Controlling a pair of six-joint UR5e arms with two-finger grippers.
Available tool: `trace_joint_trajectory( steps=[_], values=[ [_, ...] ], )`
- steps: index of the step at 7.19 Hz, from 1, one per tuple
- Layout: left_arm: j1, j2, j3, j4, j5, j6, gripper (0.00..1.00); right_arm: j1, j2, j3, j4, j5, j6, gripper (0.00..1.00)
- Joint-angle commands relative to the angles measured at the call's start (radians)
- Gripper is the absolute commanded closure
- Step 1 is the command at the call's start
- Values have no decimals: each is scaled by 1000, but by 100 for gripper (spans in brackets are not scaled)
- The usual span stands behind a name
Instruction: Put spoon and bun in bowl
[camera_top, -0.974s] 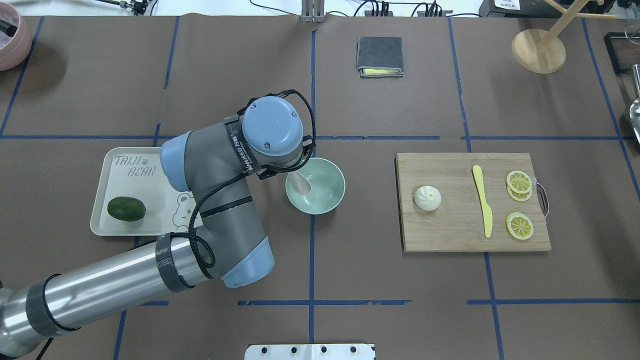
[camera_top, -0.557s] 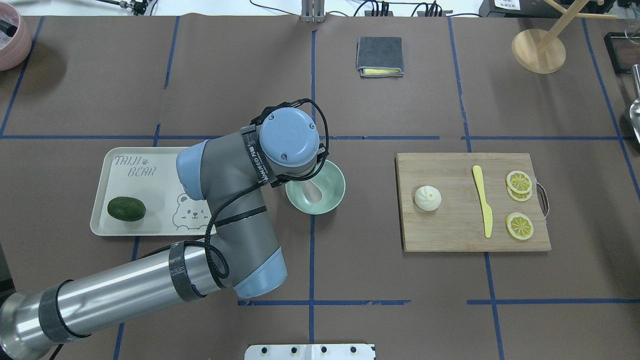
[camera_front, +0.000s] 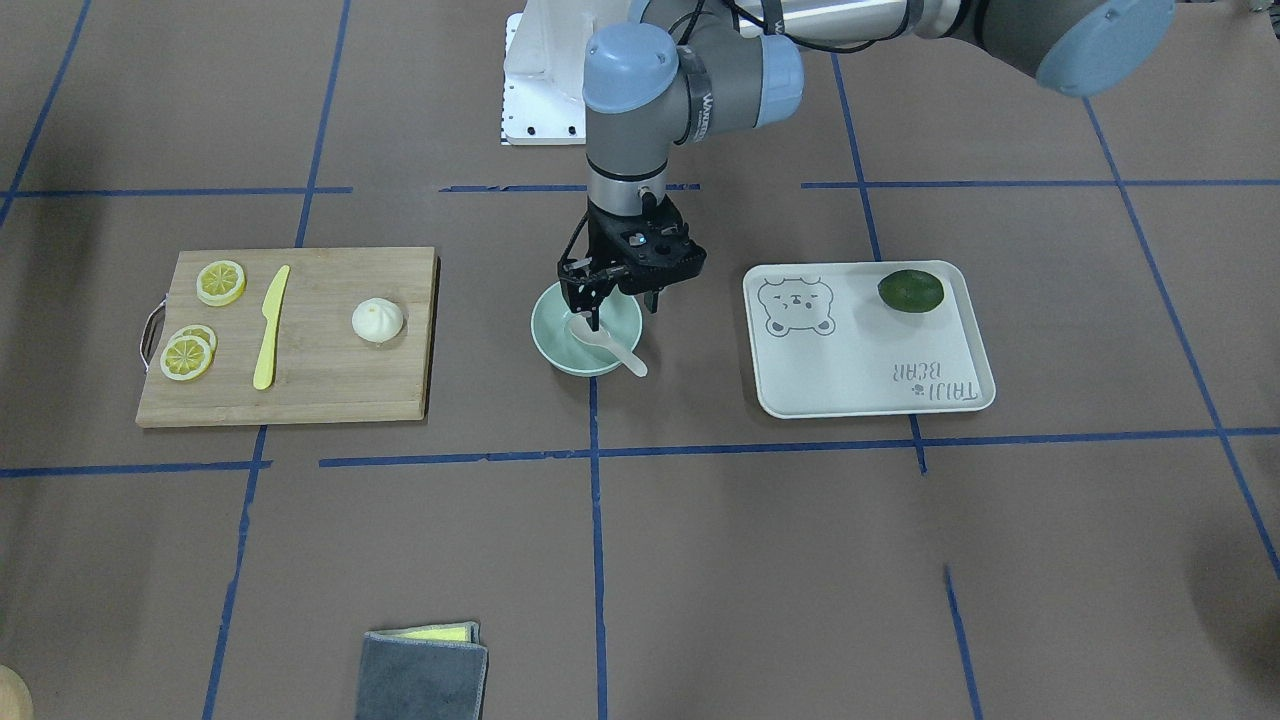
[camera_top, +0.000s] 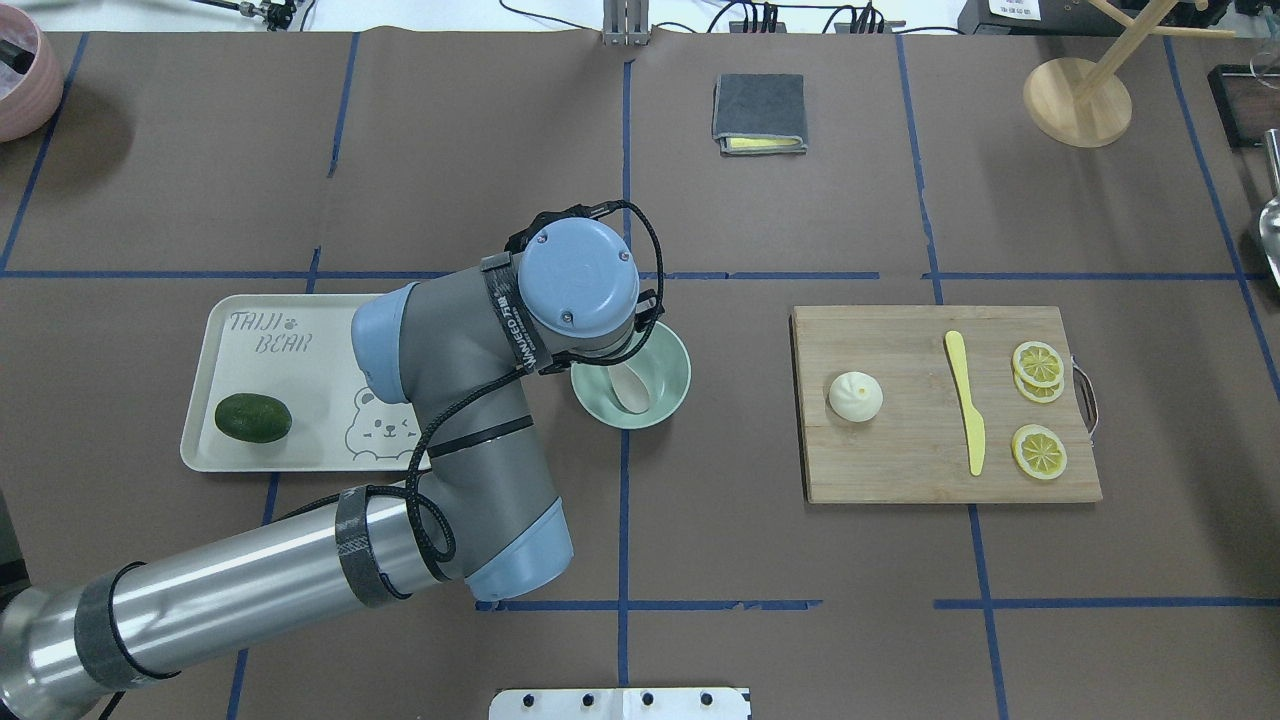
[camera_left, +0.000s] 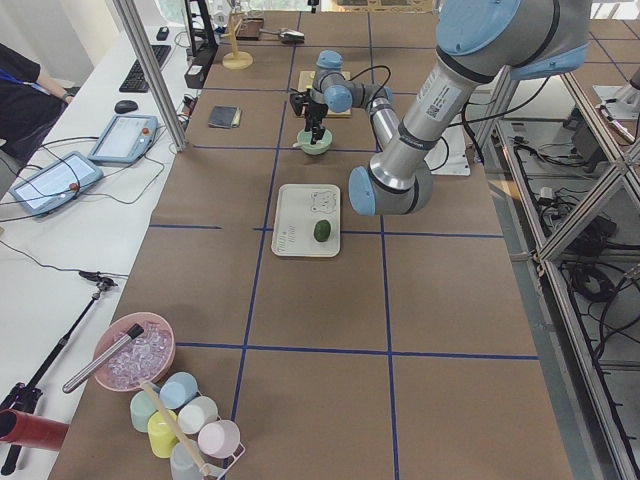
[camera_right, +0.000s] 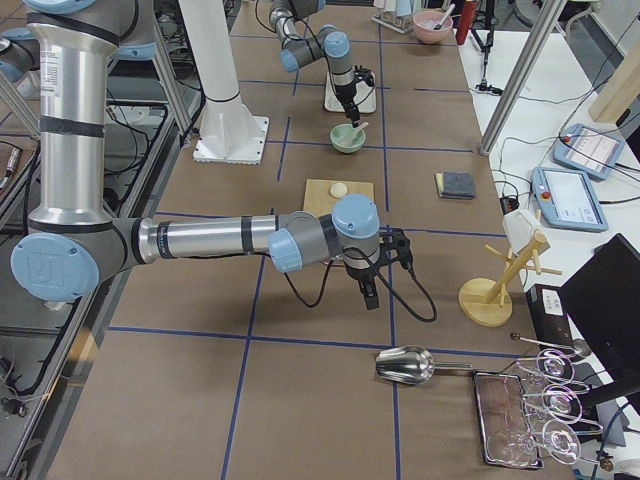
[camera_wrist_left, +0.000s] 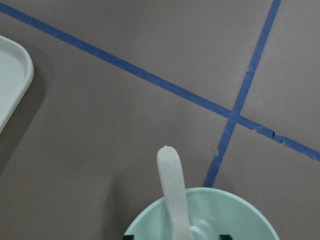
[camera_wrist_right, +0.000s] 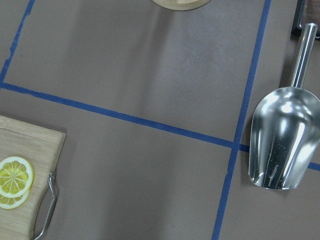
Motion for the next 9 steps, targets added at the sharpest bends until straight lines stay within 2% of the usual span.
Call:
trace_joint_trajectory(
  steps=[1, 2, 3, 4, 5, 6, 8, 9],
  values=[
    [-38, 195, -235, 6, -7, 382, 0, 0, 7, 45, 5, 7, 0, 0],
    [-133, 232, -266, 9, -33, 618, 0, -6, 13, 70, 0, 18, 1, 0],
    [-252, 301, -286, 7, -156, 818, 0, -27, 18, 94, 2, 29, 12, 0],
    [-444, 377, -277, 3, -350, 1025, 0, -61, 23, 155, 2, 32, 90, 0],
    [-579, 471, -271, 3, -423, 1265, 0, -124, 26, 212, 2, 26, 177, 0],
    [-718, 516, -195, 7, -474, 1461, 0, -194, 53, 240, 0, 19, 292, 0],
    [-845, 574, -25, 12, -491, 1558, 0, -360, 169, 254, -1, -19, 561, 0],
    [-911, 605, 14, 44, -546, 1582, 0, -473, 190, 286, -4, -116, 704, 0]
  ],
)
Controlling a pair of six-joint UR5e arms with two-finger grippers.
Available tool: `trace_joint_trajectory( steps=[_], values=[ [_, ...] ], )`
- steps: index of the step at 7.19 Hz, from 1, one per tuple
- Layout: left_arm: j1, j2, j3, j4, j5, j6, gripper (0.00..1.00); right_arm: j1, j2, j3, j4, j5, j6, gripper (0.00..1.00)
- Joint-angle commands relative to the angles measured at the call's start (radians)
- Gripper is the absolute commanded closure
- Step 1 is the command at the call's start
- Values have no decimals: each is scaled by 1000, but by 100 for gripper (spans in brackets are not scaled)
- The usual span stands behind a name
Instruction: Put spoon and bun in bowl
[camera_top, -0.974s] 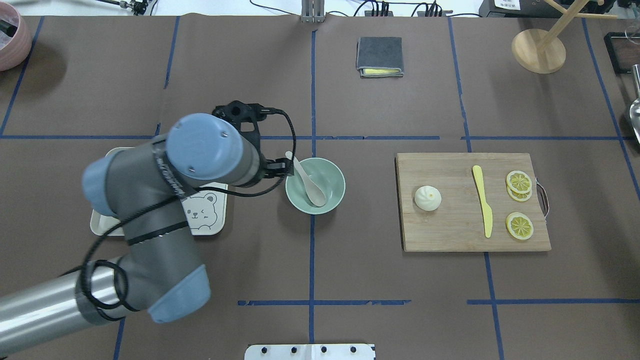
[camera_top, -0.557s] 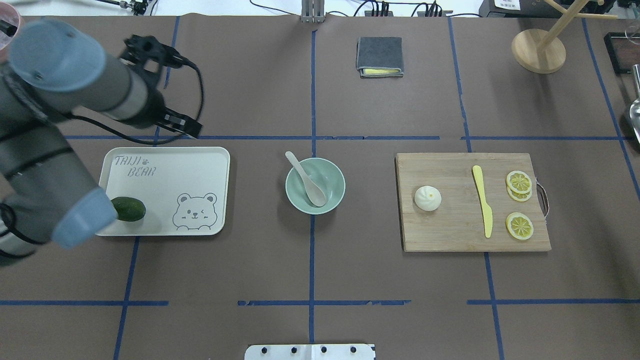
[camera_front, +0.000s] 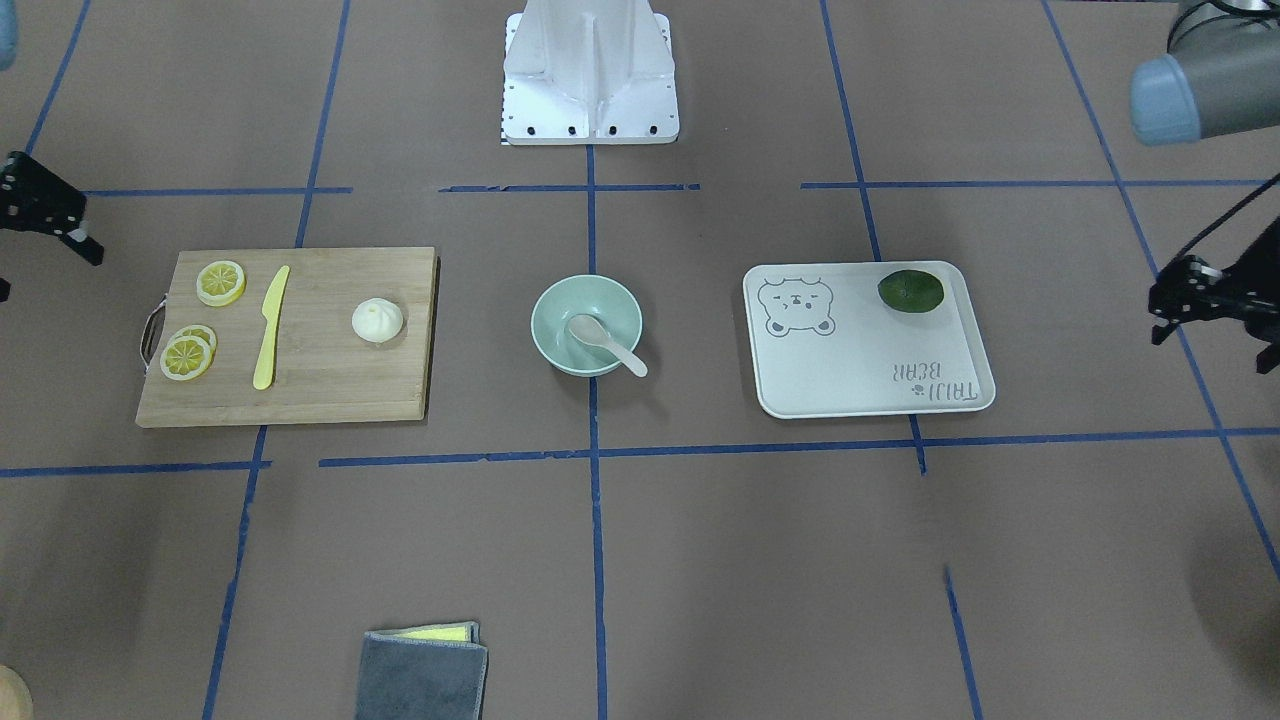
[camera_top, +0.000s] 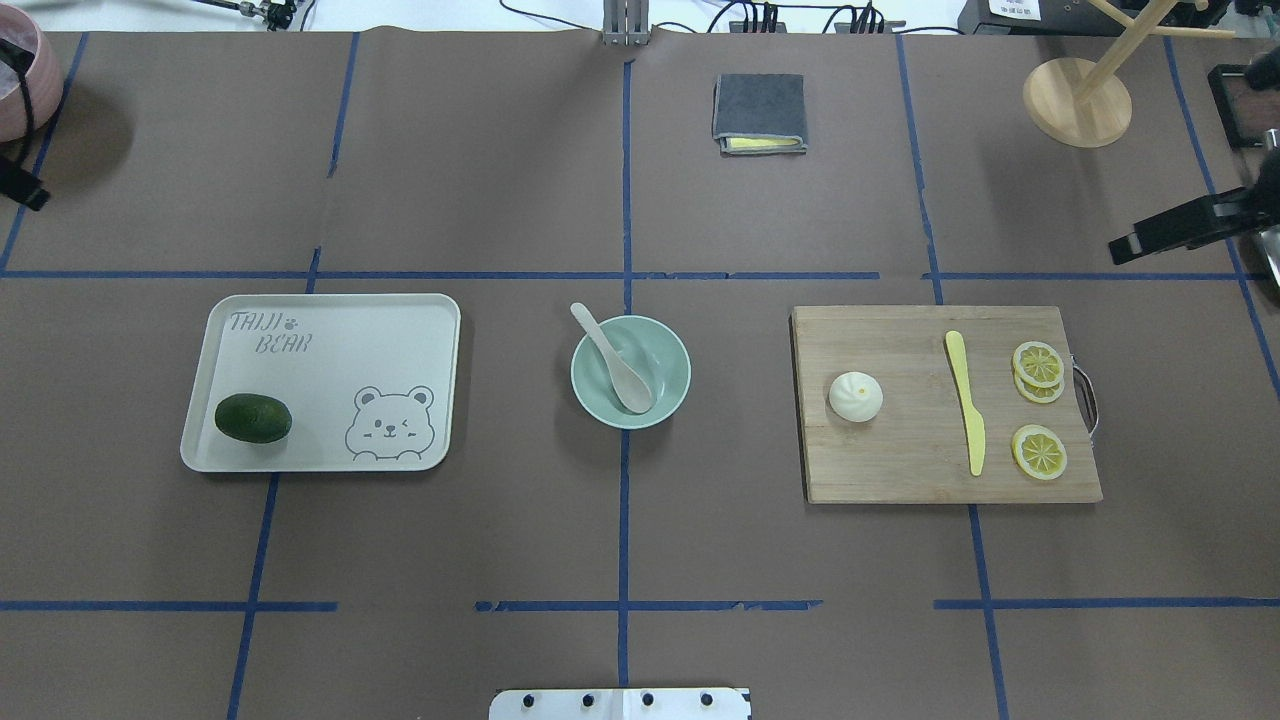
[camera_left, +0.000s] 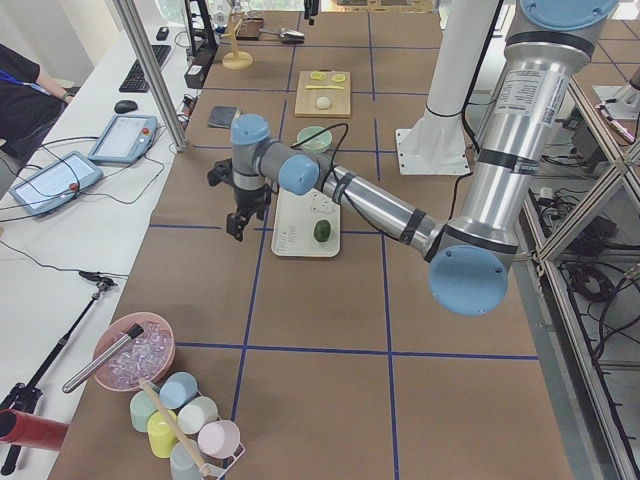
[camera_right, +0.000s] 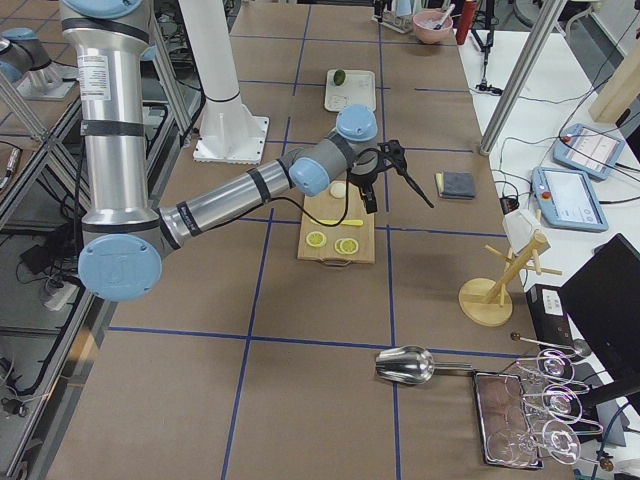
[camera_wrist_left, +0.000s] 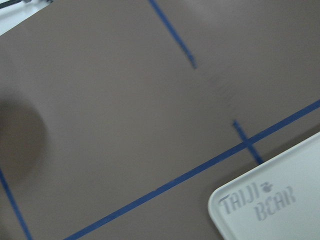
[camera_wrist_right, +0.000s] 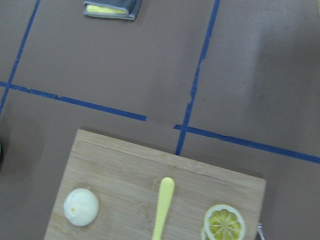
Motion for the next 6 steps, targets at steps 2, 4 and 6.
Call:
trace_joint_trajectory(
  steps=[2, 4, 6],
  values=[
    [-211, 151, 64, 55, -183, 167, 0, -339, 78, 29, -4, -313, 310, 0],
    [-229, 261, 60, 46, -275, 160, 0, -470, 128, -38, -1, -432, 335, 0],
    [-229, 263, 52, 46, -269, 158, 0, -537, 196, -139, -4, -515, 343, 0]
  ],
)
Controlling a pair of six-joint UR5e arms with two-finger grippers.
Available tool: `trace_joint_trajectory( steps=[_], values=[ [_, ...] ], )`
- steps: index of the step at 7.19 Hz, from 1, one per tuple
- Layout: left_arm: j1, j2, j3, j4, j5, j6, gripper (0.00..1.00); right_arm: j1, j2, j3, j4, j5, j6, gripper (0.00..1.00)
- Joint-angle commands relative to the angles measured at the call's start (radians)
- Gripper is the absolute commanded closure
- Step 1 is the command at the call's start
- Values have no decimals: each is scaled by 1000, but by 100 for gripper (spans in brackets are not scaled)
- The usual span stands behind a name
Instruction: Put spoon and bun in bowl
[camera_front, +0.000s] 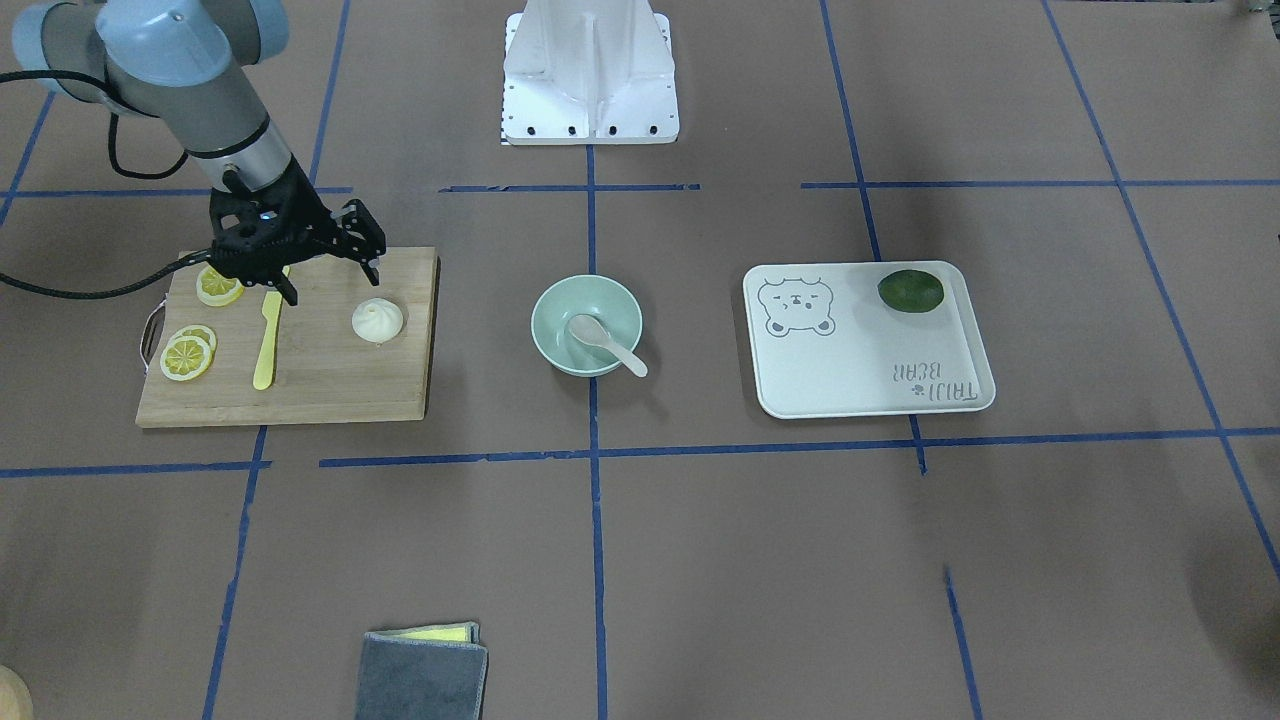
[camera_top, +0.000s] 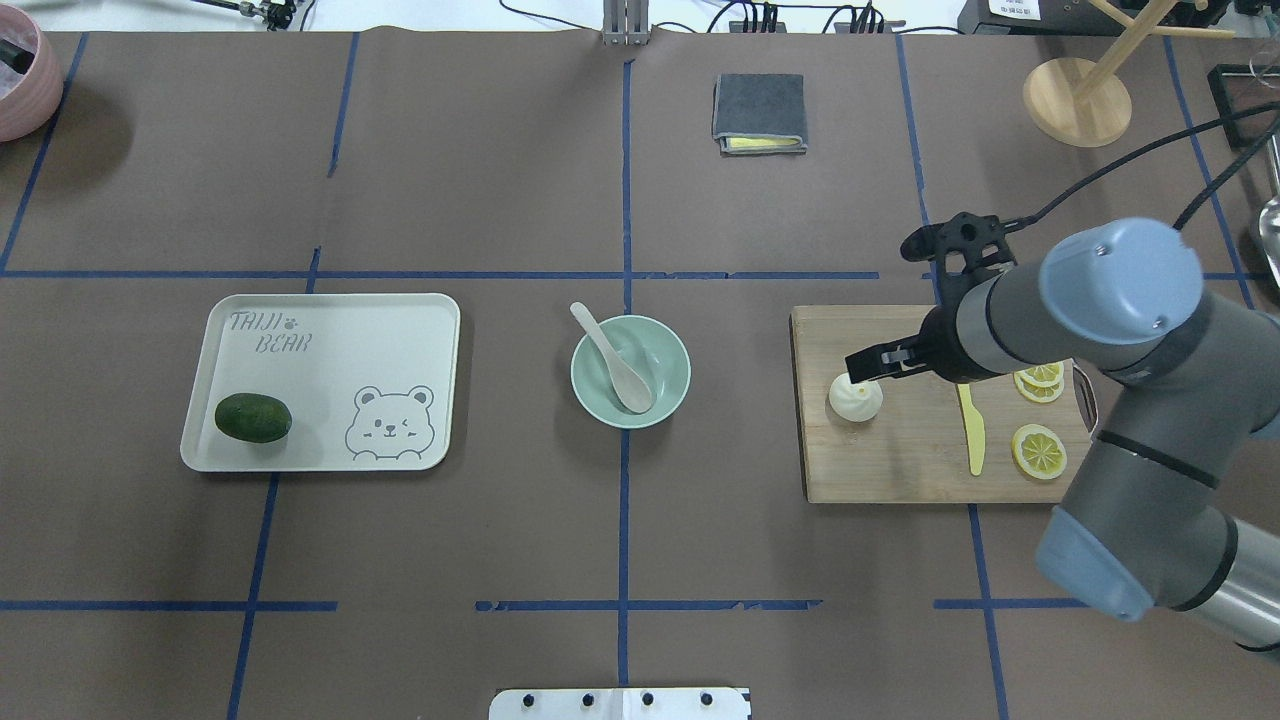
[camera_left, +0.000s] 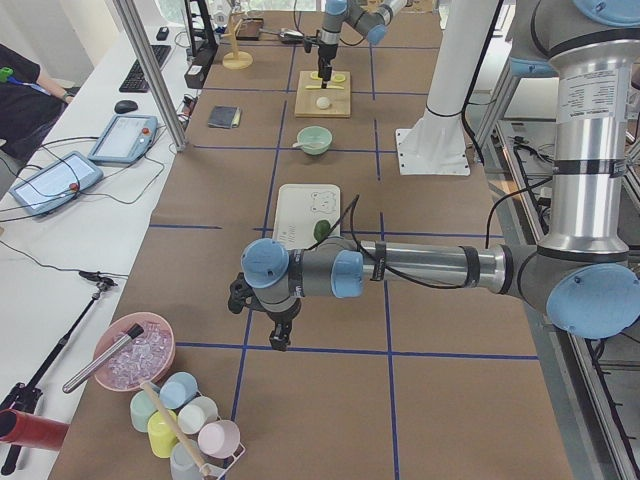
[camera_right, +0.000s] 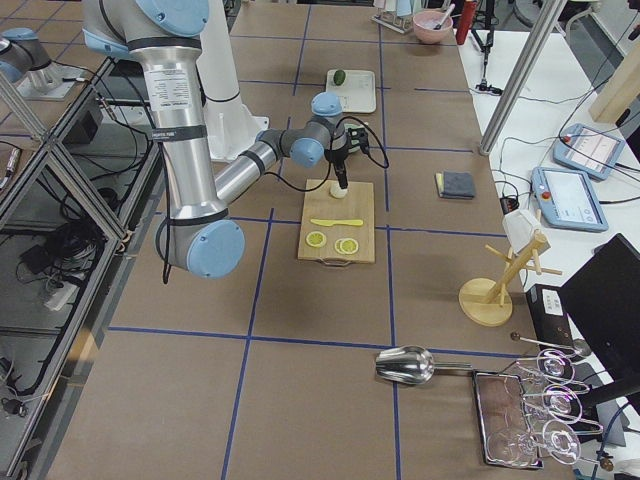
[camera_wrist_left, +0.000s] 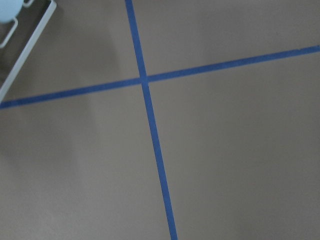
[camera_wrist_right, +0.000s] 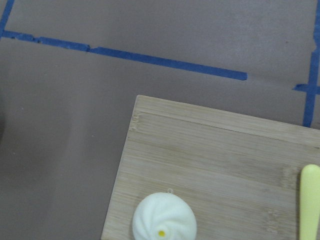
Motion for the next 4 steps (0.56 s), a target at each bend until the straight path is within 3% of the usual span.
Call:
trace_joint_trajectory(
  steps=[1, 2, 4],
  values=[
    [-3, 8, -7, -1, -5, -1, 0, -50, 65, -104, 0, -59, 6, 0],
    [-1, 8, -7, -2, -8, -1, 0, -59, 65, -106, 0, -71, 6, 13],
    [-1, 8, -9, -2, -13, -1, 0, -58, 63, -102, -4, -67, 0, 100]
  ],
)
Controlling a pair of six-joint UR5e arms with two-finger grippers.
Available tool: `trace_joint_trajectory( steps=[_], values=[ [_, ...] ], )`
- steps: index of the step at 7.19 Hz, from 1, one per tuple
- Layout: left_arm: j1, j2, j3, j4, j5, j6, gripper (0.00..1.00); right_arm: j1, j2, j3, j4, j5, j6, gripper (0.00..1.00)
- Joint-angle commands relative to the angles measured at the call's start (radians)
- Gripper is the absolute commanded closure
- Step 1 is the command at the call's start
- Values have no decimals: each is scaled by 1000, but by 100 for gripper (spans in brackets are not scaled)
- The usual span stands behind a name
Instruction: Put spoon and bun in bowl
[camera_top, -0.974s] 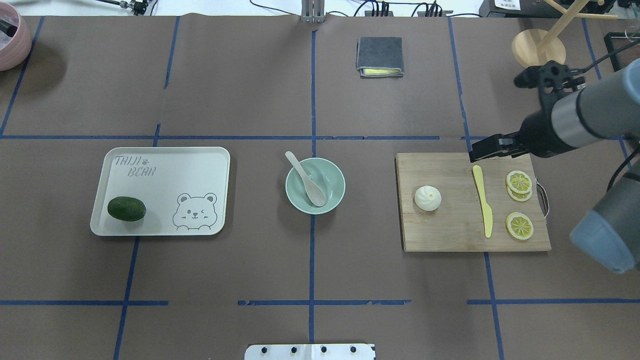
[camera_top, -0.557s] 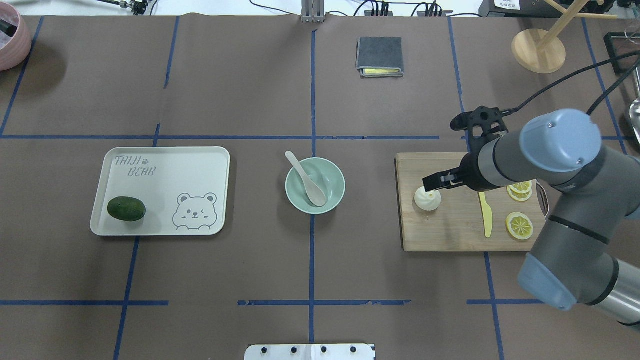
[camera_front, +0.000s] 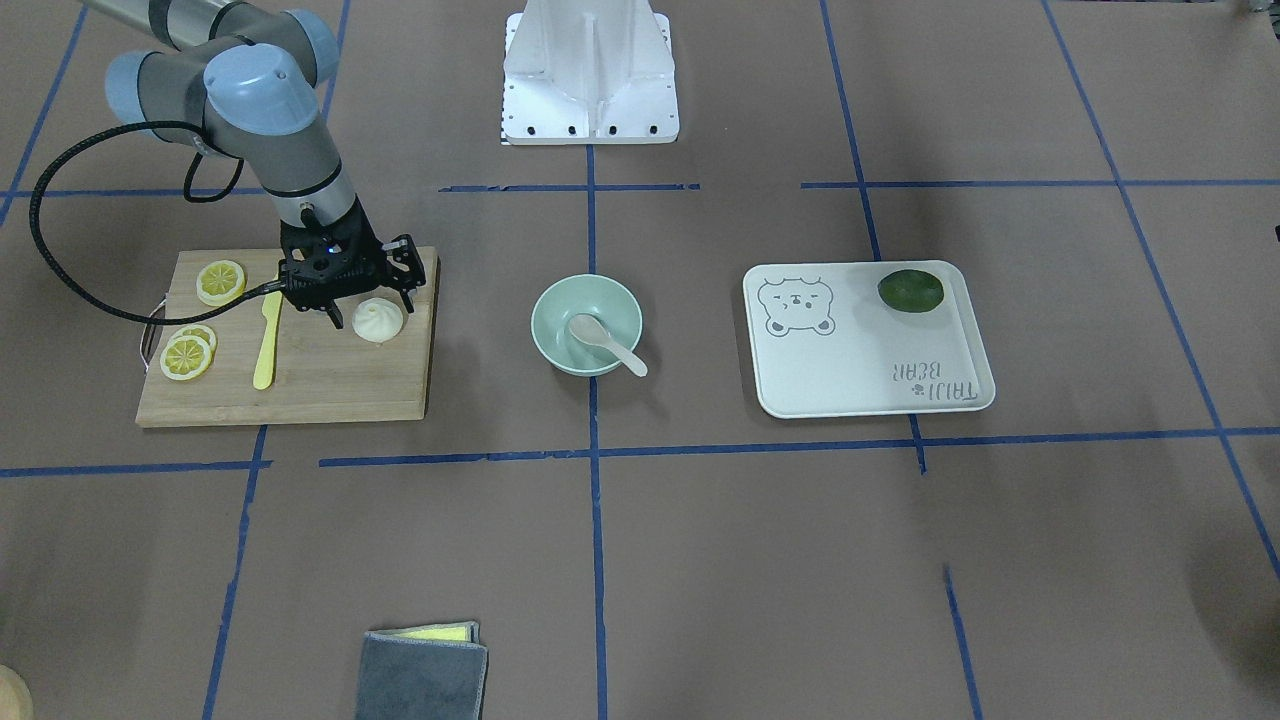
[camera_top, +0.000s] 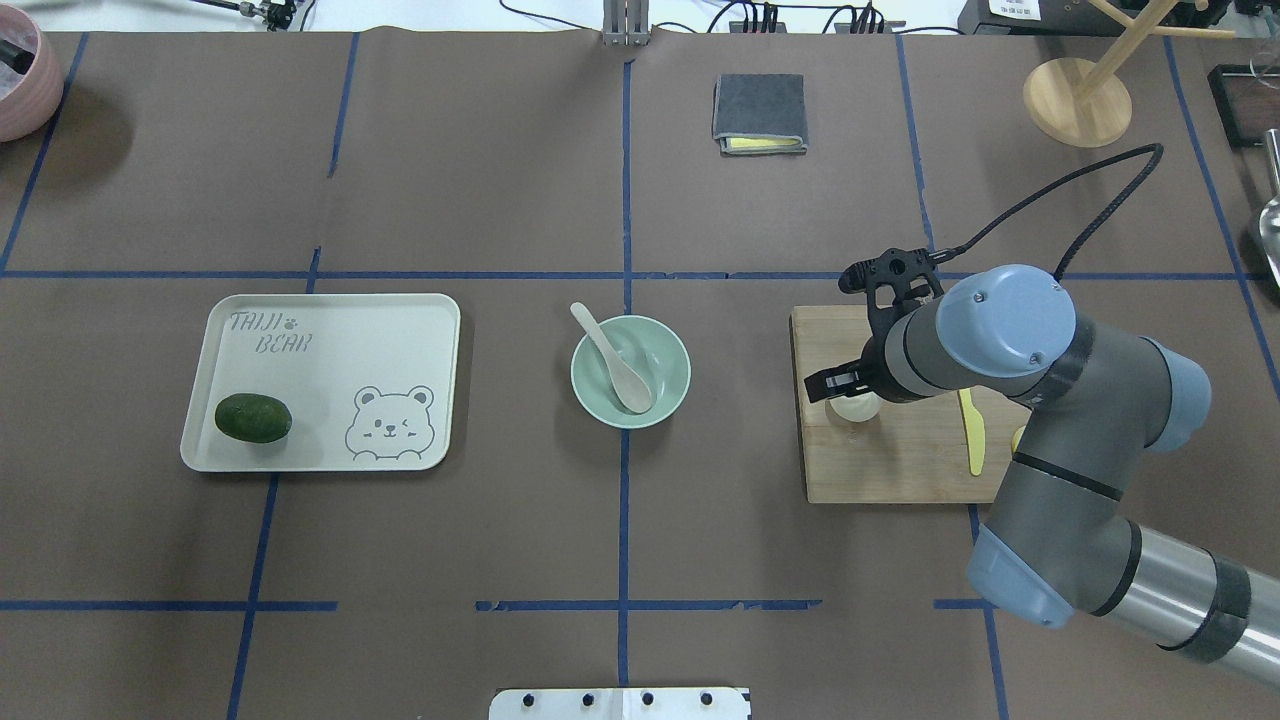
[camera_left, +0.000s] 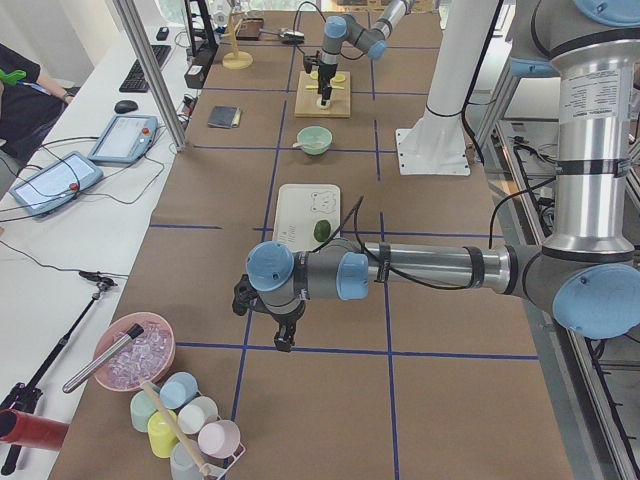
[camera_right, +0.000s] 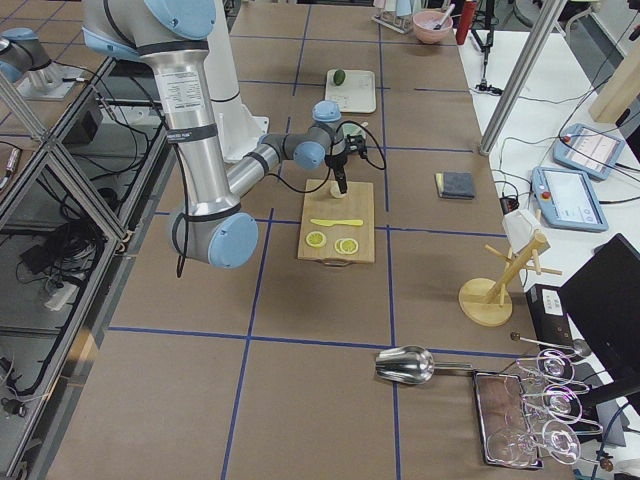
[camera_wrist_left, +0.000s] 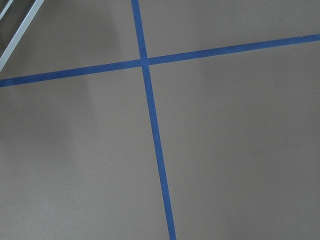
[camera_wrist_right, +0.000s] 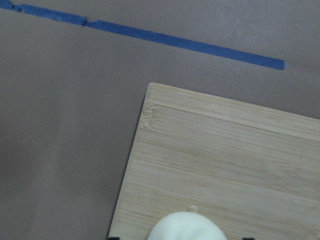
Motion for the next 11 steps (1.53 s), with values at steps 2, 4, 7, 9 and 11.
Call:
trace_joint_trajectory(
  steps=[2, 4, 7, 9, 11],
  values=[
    [0, -1, -1, -2, -4, 0, 0, 2, 0, 8, -2, 3, -6, 100],
    [0, -3, -7, -2, -4, 0, 0, 1, 79, 3, -26, -1, 2, 100],
    [0, -4, -10, -3, -6, 0, 0, -7, 382, -51, -292, -4, 117, 100],
    [0, -6, -10, -5, -6, 0, 0, -30, 552, -237, -287, -49, 188, 100],
    [2, -8, -10, -5, -6, 0, 0, -77, 545, -265, -271, -81, 189, 94]
  ],
)
